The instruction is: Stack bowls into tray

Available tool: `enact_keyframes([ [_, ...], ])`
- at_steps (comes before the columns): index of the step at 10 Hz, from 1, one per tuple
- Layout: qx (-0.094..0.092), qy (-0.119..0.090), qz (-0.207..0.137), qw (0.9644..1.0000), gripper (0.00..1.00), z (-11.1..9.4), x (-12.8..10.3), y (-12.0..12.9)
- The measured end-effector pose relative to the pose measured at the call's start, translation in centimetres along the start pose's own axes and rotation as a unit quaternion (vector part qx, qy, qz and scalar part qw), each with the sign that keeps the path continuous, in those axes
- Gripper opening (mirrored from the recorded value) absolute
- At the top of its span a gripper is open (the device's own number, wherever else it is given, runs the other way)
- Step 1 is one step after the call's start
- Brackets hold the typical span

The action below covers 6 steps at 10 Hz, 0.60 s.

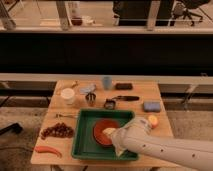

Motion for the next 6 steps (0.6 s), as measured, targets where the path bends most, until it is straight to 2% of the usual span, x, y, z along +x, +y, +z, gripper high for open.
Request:
enact_keyframes([
  [3, 0.018, 0.007, 0.006, 0.9998, 0.80, -0.4, 0.6, -0.7],
  [5, 0.037, 0.018, 0.008, 0.9991, 0.80, -1.8, 1.4, -1.9],
  [6, 0.047, 0.027, 0.008, 0.9985, 0.80, -3.1, 1.9, -2.9],
])
